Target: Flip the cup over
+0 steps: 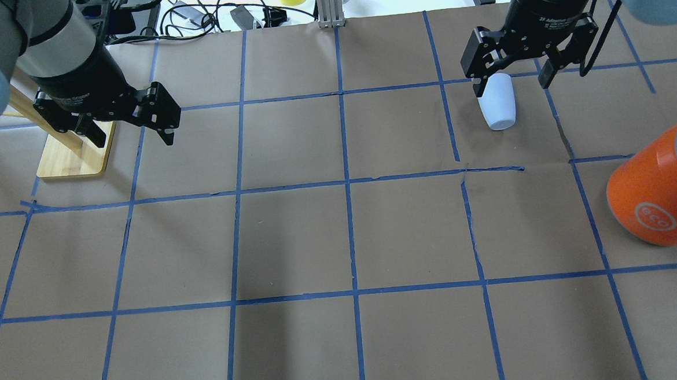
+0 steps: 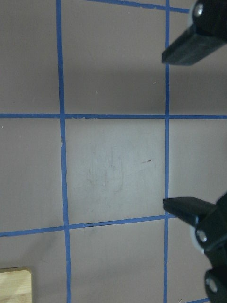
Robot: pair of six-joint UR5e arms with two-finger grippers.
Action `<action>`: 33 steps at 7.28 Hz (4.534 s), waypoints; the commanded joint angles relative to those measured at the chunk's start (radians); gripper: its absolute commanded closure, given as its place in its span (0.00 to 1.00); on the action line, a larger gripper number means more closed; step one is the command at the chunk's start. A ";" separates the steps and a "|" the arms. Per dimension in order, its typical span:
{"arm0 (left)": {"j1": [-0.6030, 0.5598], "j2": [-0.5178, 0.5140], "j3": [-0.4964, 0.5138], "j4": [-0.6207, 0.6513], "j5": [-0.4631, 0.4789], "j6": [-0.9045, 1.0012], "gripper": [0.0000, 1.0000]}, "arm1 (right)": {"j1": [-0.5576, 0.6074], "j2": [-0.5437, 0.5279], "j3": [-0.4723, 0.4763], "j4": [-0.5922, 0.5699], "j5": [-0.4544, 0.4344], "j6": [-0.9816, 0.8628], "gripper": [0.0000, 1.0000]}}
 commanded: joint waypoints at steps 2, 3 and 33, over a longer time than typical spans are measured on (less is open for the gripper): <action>0.000 0.001 -0.003 0.000 0.000 0.000 0.00 | 0.000 0.000 0.002 0.001 -0.012 -0.001 0.00; -0.001 0.001 -0.003 0.002 0.000 0.000 0.00 | 0.000 0.024 0.011 0.019 0.000 0.002 0.00; 0.000 0.002 -0.004 0.000 -0.003 0.001 0.00 | -0.007 0.545 -0.014 -0.740 -0.078 -0.074 0.89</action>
